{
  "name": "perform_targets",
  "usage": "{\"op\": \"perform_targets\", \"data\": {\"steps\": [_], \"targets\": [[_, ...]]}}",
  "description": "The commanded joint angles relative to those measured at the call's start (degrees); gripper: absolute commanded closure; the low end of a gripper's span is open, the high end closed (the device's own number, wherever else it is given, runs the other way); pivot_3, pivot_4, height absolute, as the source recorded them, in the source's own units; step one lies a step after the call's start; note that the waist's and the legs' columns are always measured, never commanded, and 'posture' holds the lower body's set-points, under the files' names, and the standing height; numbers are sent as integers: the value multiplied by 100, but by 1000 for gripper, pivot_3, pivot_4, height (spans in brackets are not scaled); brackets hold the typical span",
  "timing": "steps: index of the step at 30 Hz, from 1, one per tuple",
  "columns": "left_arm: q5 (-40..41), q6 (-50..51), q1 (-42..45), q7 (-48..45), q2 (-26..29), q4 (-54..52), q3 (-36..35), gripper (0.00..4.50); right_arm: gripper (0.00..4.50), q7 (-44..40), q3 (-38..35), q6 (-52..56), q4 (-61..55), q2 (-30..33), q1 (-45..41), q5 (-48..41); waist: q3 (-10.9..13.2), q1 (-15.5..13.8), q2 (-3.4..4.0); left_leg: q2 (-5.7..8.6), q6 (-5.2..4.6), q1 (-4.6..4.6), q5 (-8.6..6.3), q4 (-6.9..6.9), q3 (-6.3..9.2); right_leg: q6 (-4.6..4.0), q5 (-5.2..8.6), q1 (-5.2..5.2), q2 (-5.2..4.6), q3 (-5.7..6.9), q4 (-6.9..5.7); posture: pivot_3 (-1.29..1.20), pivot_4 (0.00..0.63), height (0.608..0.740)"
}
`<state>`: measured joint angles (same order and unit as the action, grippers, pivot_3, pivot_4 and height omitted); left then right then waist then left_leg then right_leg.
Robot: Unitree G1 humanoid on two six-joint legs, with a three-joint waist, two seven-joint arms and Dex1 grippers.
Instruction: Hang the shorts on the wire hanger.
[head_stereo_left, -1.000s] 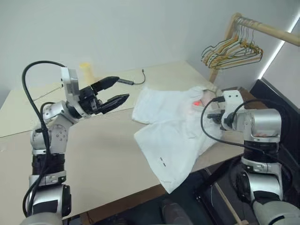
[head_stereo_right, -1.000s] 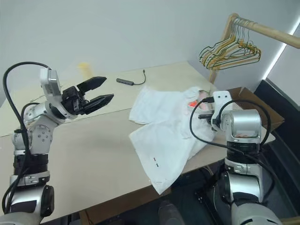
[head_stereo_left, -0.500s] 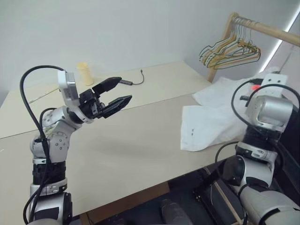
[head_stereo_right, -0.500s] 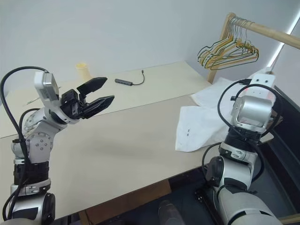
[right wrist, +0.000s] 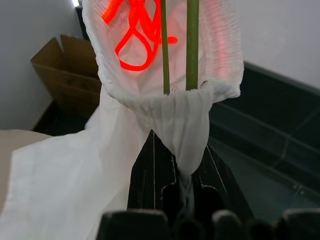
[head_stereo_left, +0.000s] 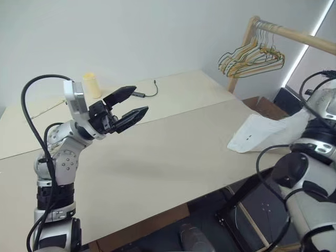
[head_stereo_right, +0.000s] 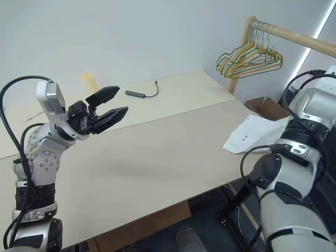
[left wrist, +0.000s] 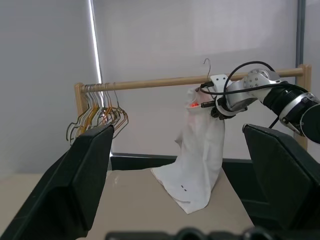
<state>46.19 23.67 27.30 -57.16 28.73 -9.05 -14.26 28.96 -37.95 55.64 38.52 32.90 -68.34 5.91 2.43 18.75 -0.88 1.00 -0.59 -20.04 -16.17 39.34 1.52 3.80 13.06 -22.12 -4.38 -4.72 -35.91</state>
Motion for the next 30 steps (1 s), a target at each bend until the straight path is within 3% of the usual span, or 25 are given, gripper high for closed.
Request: {"op": "perform_targets", "data": {"steps": [1, 12, 21, 30], "targets": [[176, -72, 39, -81, 60, -200, -121, 30, 4500, 182, -100, -478, 529, 302, -458, -304, 0, 19, 0, 1, -1, -2, 0, 0, -4, 11, 3, 0, 0, -6, 4, -233, 0, 740], [179, -91, -40, -173, 120, -274, -102, 30, 4500, 403, -208, -961, 2375, 929, -905, -1147, 1, 52, -1, 3, -5, -7, -2, -15, -20, 15, -2, -3, -1, -26, 24, -222, 0, 740], [261, -64, -100, -323, 120, -339, -89, 30, 4500, 534, -63, -859, 2689, 990, -919, -1527, 1, 54, -2, 1, -6, -7, -1, -34, -25, 20, -3, -3, 2, -31, 49, -223, 0, 740], [269, -100, -92, -353, 35, -308, -85, 0, 1521, 509, 464, -929, 2628, 883, -818, -1446, 1, 28, -2, 2, -16, -15, -7, -44, -31, -3, -30, -3, -1, -36, 83, -223, 0, 740]]}}
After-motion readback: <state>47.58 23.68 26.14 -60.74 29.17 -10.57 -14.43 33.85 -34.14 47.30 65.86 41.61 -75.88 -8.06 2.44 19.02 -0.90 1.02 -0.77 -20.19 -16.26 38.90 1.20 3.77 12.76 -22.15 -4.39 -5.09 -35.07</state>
